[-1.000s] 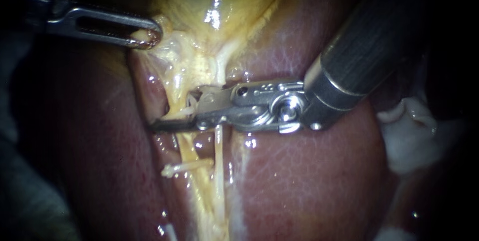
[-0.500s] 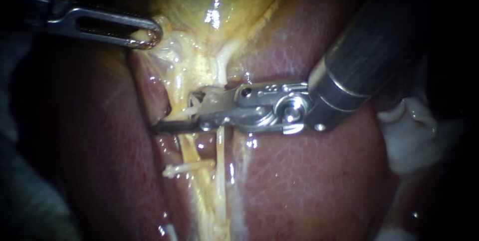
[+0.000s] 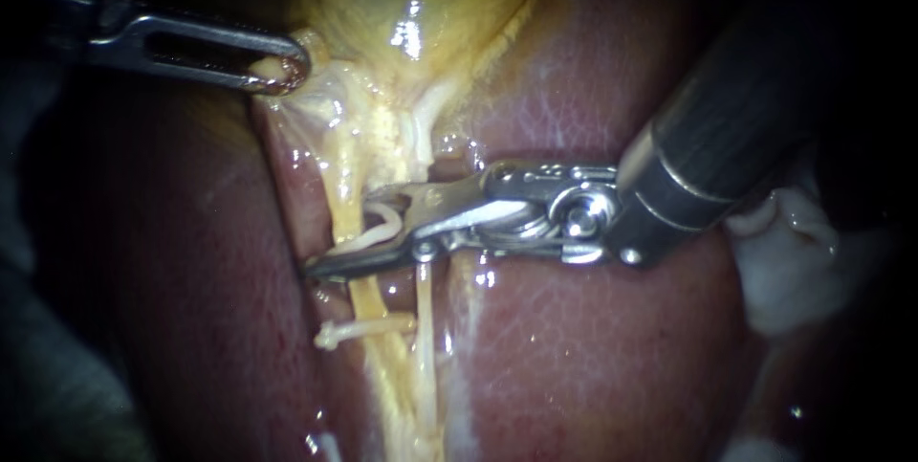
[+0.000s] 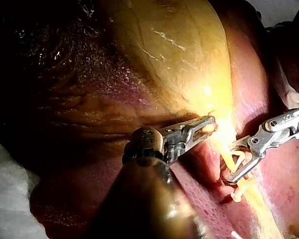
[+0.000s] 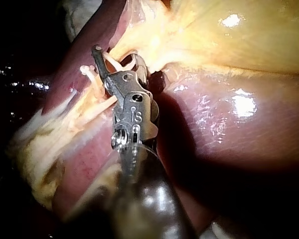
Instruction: Clipping second clip left tube
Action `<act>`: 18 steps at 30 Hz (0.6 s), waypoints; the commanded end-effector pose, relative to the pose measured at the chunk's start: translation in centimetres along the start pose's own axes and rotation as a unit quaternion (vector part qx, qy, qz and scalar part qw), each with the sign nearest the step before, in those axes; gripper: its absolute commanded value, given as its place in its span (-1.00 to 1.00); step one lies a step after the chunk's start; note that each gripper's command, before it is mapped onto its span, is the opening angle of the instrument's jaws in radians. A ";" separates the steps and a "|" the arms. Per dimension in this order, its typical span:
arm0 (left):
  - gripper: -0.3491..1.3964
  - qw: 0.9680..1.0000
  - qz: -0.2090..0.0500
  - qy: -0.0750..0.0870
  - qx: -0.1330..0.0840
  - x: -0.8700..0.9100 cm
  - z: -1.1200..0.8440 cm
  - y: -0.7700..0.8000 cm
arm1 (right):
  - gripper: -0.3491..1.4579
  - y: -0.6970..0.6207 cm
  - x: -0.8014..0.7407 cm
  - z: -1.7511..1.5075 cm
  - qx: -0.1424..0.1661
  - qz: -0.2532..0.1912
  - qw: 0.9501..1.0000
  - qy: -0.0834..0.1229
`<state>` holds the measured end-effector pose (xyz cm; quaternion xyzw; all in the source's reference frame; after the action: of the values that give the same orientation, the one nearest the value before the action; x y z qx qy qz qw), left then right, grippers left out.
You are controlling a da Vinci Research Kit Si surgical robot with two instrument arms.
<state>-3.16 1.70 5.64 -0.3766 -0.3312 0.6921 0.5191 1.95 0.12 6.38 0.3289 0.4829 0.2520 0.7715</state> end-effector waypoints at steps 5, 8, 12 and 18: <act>-1.00 1.000 0.000 0.000 0.000 0.00 0.00 0.00 | -0.08 -0.02 -0.06 -0.11 -0.003 0.008 1.000 -0.014; -1.00 1.000 0.000 0.000 0.000 0.00 0.00 0.00 | -0.09 -0.04 -0.10 -0.18 -0.003 0.010 1.000 -0.021; -1.00 1.000 0.000 0.000 0.000 0.00 0.00 0.00 | -0.09 -0.05 -0.12 -0.23 0.001 0.015 1.000 -0.022; -1.00 1.000 0.000 0.000 0.000 0.00 0.00 0.00 | -0.09 -0.08 -0.15 -0.26 0.020 0.030 0.999 -0.029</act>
<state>-3.16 1.70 5.64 -0.3765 -0.3313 0.6921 0.5191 1.65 0.03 6.33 0.3703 0.4537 0.2539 0.7698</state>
